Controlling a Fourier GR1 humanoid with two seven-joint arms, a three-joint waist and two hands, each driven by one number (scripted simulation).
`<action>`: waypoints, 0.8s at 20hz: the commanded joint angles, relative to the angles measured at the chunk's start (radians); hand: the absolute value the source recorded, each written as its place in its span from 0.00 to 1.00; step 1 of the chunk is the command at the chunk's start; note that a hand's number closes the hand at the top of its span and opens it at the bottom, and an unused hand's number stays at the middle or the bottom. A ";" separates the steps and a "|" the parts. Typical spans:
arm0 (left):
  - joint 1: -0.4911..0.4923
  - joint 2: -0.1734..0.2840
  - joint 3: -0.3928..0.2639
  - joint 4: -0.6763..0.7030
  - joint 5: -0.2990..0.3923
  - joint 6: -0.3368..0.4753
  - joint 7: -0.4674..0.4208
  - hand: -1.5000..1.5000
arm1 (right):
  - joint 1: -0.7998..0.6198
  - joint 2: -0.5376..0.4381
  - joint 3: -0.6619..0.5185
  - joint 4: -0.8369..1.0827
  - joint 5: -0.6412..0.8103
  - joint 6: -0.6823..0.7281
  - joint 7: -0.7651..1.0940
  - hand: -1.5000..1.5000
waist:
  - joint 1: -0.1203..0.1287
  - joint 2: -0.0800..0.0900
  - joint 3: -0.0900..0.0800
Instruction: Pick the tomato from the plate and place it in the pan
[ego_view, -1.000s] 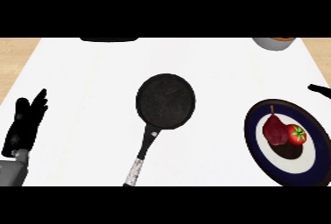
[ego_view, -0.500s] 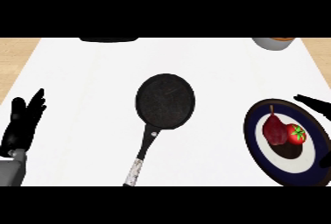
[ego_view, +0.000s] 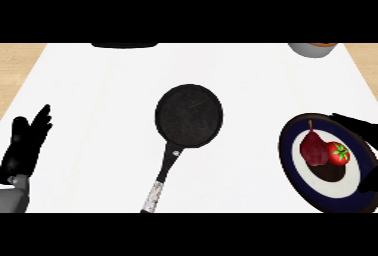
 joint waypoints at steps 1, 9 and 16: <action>-0.087 -0.033 0.015 0.054 -0.027 -0.002 0.045 0.50 | -0.033 0.041 -0.010 0.023 0.056 0.020 -0.007 0.00 | -0.003 0.001 0.000; -0.017 -0.076 0.037 0.016 -0.097 -0.004 -0.005 0.50 | -0.038 0.099 -0.053 0.089 0.151 0.007 -0.059 0.00 | -0.001 0.000 0.000; -0.073 -0.083 0.070 0.066 -0.104 -0.042 0.000 0.50 | -0.075 0.163 -0.058 0.155 0.221 0.001 -0.026 0.00 | -0.002 0.001 0.000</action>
